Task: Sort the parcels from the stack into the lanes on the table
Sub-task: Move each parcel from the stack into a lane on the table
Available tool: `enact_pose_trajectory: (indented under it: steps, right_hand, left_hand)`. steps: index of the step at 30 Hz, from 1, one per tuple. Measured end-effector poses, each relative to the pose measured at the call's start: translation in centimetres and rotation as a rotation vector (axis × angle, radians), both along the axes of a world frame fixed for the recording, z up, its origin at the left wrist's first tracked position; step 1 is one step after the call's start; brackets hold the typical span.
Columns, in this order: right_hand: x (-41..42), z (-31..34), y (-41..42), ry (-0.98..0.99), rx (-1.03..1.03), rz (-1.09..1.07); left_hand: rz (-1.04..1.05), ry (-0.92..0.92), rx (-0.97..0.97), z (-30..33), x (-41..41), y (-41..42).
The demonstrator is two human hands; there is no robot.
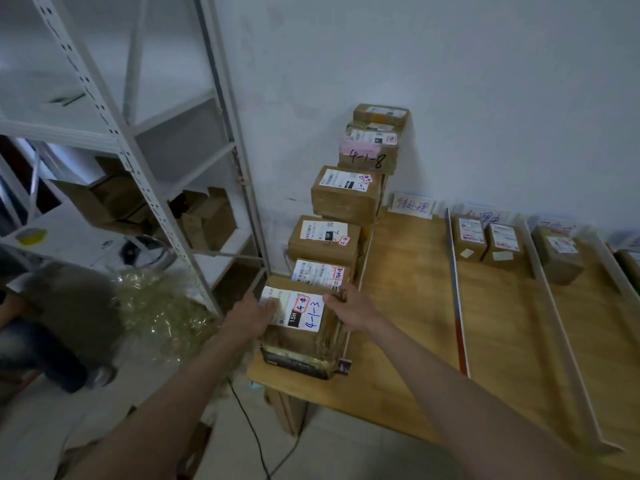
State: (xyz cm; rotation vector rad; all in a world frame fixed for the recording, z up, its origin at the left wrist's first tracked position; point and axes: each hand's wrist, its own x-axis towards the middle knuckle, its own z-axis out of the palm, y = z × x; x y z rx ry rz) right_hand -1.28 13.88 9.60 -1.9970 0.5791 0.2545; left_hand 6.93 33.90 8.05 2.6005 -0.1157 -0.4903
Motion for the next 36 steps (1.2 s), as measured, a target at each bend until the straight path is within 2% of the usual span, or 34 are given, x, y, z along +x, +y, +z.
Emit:
enact_pose_trajectory:
  steps: [4,9,13,16,22,26,31,36]
  right_hand:
    - [0.1,-0.4,0.7,-0.037,0.038,-0.041]
    - [-0.4,1.2,-0.1,-0.048,0.151,-0.082]
    - [-1.3,4.4,-1.8,0.036,0.231,-0.029]
    - [-2.7,6.3,-3.8,0.124,0.183,-0.011]
    - [-7.7,8.5,-8.7,0.065,0.254,-0.117]
    - [-11.4,7.9,-12.3,0.015,0.234,-0.287]
    - [-16.4,5.7,-17.1,0.051,0.17,-0.465]
    - [-21.1,4.4,-21.6,0.083,0.176,-0.575]
  left_hand:
    - [-0.039,-0.043,-0.072,-0.4,0.1,0.6]
    - [-0.086,-0.1,-0.18,2.4,0.6,0.2]
    - [-0.224,-0.133,-0.212,5.6,1.5,-1.5]
    - [-0.34,-0.137,-0.234,8.1,1.6,-3.9]
    - [-0.526,-0.108,-0.286,10.2,0.3,-10.5]
    - [-0.611,-0.11,-0.334,9.8,-2.1,-15.6]
    - [-0.676,-0.143,-0.285,7.9,-5.6,-20.8]
    - [-0.74,-0.168,-0.089,5.5,-8.1,-24.9]
